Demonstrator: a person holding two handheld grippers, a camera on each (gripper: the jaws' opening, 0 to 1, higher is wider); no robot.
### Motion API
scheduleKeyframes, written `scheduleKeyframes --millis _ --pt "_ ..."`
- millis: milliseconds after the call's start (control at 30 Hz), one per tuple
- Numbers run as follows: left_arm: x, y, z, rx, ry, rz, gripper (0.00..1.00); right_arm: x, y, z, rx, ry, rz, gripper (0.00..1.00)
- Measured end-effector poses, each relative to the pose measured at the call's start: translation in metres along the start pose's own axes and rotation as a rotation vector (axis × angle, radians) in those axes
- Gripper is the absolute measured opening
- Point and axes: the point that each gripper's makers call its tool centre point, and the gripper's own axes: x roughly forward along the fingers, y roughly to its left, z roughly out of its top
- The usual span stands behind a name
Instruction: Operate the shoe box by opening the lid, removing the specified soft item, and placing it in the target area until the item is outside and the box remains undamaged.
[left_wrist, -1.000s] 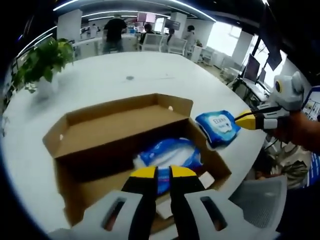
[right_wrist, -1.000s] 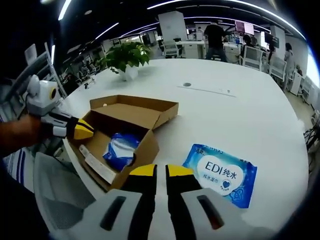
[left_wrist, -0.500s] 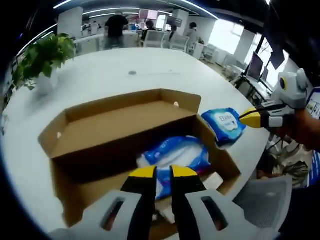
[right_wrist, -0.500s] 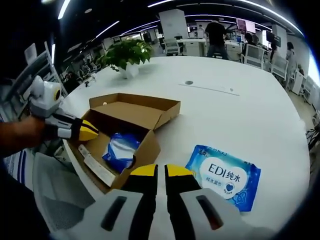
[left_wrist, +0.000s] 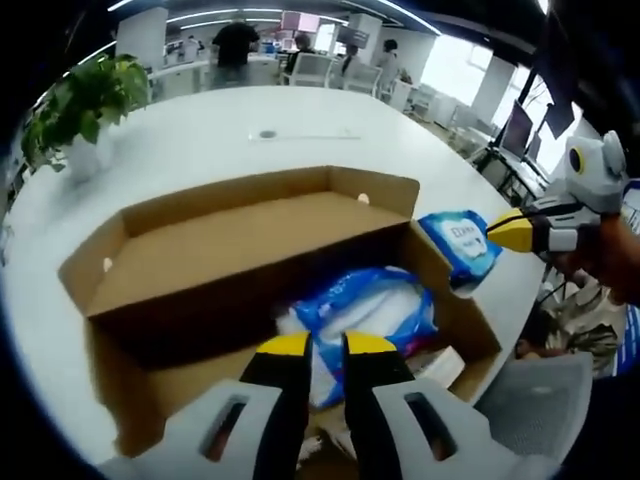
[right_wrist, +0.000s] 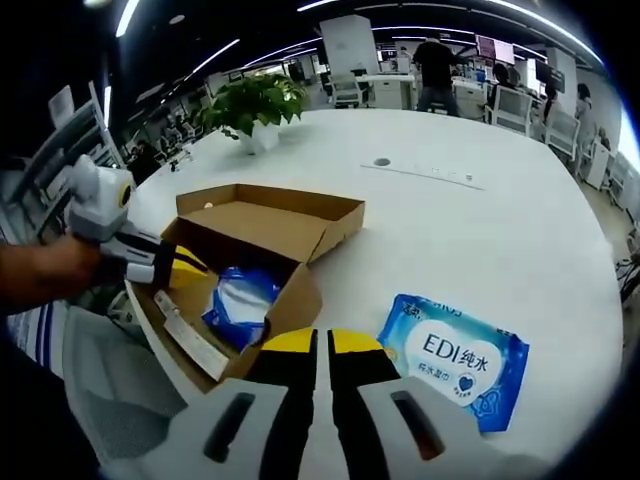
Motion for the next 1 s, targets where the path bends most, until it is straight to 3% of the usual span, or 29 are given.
scheduleKeyframes --millis 533,1000 --pt "0.022 0.008 -0.006 -0.001 0.052 -0.003 0.09 0.01 -0.004 0.003 0.007 0.011 0.006 0.01" --pt "0.029 0.013 -0.015 0.009 0.095 0.011 0.09 0.016 -0.003 0.001 0.013 0.016 0.015 0.01"
